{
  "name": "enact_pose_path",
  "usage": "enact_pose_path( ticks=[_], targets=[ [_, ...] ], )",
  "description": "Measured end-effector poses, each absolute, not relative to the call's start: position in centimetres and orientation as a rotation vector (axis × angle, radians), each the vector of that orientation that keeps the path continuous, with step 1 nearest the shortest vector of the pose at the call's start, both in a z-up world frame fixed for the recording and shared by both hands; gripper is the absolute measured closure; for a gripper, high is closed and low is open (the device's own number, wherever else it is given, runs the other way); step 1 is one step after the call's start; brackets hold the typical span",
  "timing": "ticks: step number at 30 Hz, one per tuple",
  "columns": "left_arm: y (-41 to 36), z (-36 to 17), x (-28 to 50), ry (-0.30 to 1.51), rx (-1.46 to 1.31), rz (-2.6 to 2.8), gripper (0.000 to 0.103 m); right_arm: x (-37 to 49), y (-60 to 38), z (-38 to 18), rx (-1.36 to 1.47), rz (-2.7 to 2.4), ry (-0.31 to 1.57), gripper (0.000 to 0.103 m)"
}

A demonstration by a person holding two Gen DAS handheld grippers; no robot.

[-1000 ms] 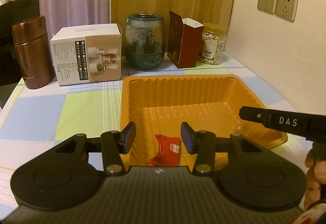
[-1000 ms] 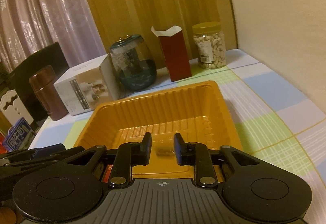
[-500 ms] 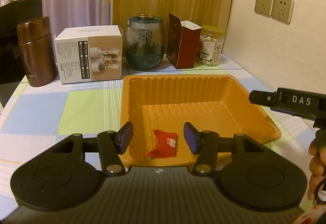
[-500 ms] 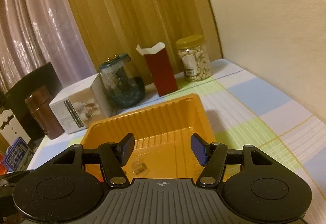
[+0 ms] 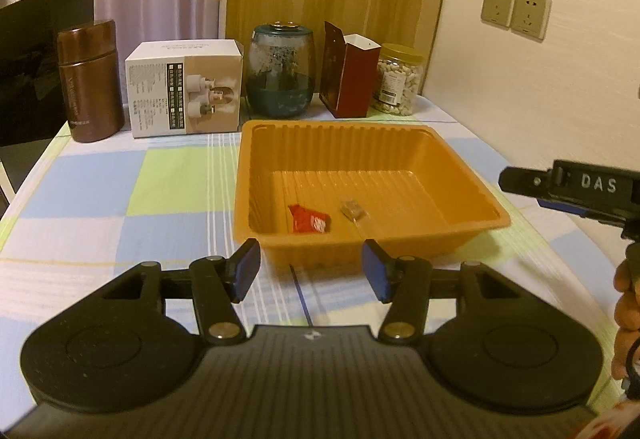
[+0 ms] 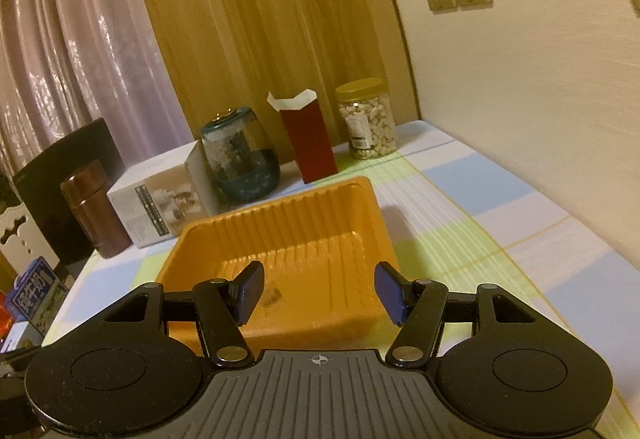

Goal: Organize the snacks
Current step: 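Grasp the clear nut packet with the left gripper while the right gripper grasps the green-wrapped candy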

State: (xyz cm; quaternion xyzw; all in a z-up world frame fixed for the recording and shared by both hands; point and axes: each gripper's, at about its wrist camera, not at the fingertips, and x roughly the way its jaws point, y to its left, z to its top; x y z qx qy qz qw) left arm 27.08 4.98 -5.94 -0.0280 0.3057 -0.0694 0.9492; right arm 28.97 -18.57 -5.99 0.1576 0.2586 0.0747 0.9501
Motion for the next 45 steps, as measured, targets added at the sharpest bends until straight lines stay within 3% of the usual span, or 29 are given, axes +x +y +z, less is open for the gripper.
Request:
enact_pose_path(
  ticks=[20,38,45],
  targets=[
    [4.0,-6.0,17.4,0.686,0.089,-0.171,0.051,17.7,-19.6,-6.3,0.294,0.127,0.626,0.042],
    [4.2,-7.8,18.4,0.722,0.074,-0.255,0.05,14.8,-18.1,-9.9,0.228,0.113,0.7,0.042],
    [4.5,-9.6,19.5,0.763,0.067,-0.253,0.05,15.7,-17.2,-12.6,0.242,0.148,0.768,0.056]
  ],
)
